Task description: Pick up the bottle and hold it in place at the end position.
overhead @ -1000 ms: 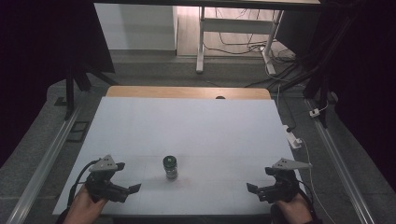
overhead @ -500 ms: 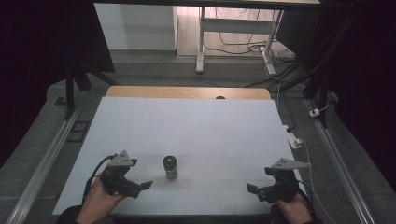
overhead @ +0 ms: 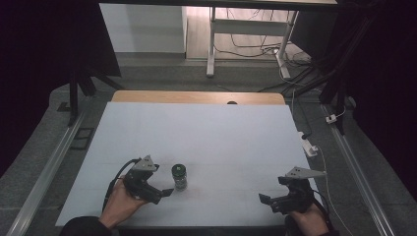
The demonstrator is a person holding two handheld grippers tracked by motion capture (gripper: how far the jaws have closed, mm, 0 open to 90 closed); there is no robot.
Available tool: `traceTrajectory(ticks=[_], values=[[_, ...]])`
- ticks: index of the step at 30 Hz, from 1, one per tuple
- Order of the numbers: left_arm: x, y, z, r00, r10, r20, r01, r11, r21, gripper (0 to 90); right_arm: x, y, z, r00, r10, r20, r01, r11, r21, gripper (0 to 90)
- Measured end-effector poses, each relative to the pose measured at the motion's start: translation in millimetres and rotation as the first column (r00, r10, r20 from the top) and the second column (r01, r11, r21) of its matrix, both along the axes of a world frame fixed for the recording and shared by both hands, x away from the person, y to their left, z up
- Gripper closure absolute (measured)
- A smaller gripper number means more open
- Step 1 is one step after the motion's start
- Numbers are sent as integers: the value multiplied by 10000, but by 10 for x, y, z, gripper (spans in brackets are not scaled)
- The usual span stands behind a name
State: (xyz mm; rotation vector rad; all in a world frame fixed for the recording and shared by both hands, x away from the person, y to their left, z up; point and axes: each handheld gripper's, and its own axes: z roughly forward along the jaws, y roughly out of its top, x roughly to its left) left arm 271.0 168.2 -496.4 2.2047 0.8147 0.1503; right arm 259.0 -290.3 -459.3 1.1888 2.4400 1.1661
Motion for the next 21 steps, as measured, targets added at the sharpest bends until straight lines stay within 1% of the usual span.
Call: traceTrajectory(ticks=[3,5,9,11,14,16,17,19,20,21], values=[[49,-56,-37,9998,-207,50,207,9998,76,0,1,0,0,10000,27,-3,-27,10000,11,0],[80,-88,-61,9994,-346,92,345,9994,43,0,-1,2,0,10000,93,-7,-93,10000,8,0],[139,-146,-96,9990,-433,132,433,9991,-19,0,-1,7,-1,9999,135,-20,-135,9999,-9,0],[164,-173,-114,9990,-440,77,440,9990,21,0,-1,7,-1,9999,142,-24,-142,9999,-14,0],[189,-221,-158,9982,-581,-134,582,9983,75,12,-2,8,-1,9998,209,-25,-209,9998,5,0],[191,-259,-175,9979,-650,-36,651,9975,263,35,-4,11,-1,9997,235,-9,-235,9997,-23,0],[189,-276,-178,9977,-680,55,678,9972,311,35,-4,11,-1,9997,235,-9,-235,9997,-23,0],[191,-300,-178,9967,-776,227,767,9964,365,80,-6,14,-1,9997,259,-4,-259,9996,-55,0],[191,-311,-174,9961,-824,306,811,9958,419,80,-6,14,-1,9997,259,-4,-259,9996,-55,0],[190,-321,-172,9956,-852,390,835,9956,435,125,-7,14,-1,9996,266,-2,-266,9996,-55,0]])
